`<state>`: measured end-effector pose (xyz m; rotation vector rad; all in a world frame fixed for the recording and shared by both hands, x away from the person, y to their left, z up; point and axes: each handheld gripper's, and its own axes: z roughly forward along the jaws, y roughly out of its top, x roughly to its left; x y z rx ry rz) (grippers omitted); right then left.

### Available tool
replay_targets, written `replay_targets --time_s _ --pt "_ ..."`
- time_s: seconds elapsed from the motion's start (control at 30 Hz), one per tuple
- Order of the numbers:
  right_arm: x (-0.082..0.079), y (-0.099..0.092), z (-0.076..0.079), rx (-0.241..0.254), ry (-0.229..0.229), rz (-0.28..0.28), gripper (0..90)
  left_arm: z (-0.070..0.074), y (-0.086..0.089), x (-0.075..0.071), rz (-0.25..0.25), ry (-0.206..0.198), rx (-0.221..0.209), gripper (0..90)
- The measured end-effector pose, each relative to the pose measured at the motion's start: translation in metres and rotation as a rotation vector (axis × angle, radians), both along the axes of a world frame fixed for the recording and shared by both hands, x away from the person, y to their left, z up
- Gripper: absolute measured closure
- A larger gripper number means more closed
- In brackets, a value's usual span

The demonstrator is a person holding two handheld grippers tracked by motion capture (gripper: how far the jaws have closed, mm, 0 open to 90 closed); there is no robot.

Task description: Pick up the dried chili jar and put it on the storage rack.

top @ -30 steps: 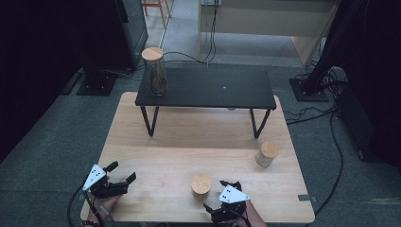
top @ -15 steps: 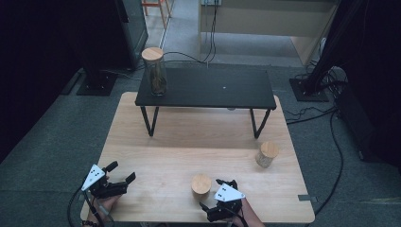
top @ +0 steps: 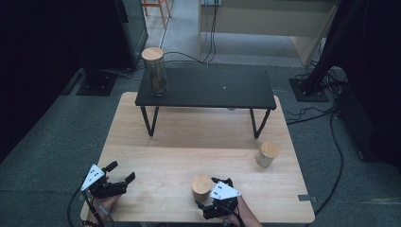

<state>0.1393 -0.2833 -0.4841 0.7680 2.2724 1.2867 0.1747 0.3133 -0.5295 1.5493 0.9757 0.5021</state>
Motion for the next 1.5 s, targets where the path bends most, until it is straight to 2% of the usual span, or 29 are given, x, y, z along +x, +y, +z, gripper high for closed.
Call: replay_targets --time_s 0.43,0.9,1.5 --pt "0.004 0.004 -0.001 0.010 -0.002 0.008 5.6 -0.001 0.001 0.000 -0.001 -0.001 -0.005 0.6" --pt "0.010 0.008 -0.002 0.026 -0.004 -0.006 6.7 -0.001 0.001 0.000 0.003 -0.002 -0.011 0.6" --pt "0.013 0.009 -0.004 0.049 0.002 -0.034 14.4 -0.001 0.001 0.000 0.004 0.001 -0.014 0.6"
